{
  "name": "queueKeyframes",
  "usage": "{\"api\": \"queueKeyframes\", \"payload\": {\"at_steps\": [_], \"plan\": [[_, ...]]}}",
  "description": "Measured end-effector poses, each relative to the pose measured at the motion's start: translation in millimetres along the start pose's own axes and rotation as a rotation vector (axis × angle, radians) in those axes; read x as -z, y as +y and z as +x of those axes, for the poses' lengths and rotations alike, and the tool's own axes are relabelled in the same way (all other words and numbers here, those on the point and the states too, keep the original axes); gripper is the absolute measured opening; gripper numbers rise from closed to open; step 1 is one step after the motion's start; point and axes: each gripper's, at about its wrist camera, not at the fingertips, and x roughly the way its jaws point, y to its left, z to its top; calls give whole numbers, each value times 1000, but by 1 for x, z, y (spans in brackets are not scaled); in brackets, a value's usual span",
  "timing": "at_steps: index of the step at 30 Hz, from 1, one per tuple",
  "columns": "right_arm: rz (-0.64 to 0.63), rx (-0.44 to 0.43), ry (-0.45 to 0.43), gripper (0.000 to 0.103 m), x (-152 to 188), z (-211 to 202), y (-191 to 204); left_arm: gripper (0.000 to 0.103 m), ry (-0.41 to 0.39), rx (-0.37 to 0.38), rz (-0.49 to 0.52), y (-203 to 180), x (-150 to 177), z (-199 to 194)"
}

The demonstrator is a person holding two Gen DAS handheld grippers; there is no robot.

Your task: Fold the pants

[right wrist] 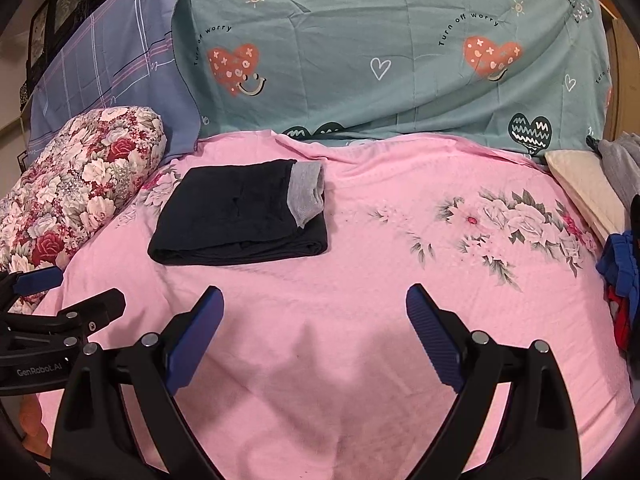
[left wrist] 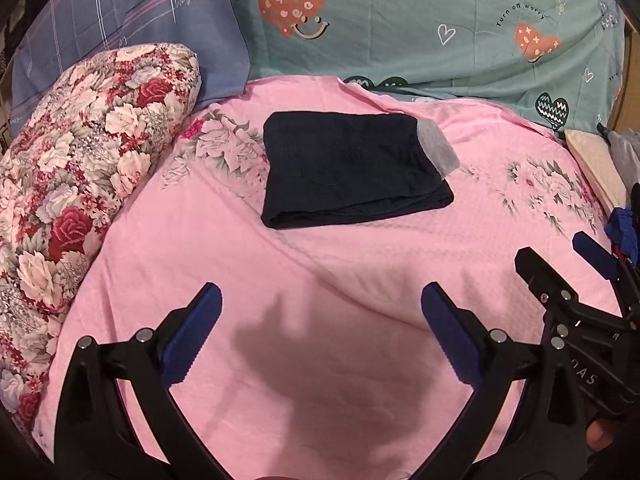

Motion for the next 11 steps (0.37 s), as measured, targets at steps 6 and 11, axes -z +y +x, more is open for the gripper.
{"api": "queueKeyframes", "payload": {"at_steps": [6,11], "plan": [[2,1,-2,93,1,-1,1,101,-10,-51,1,0,0,1],[6,9,4,93,2,0,-1,101,-4,-49,-27,4,0,1]]}}
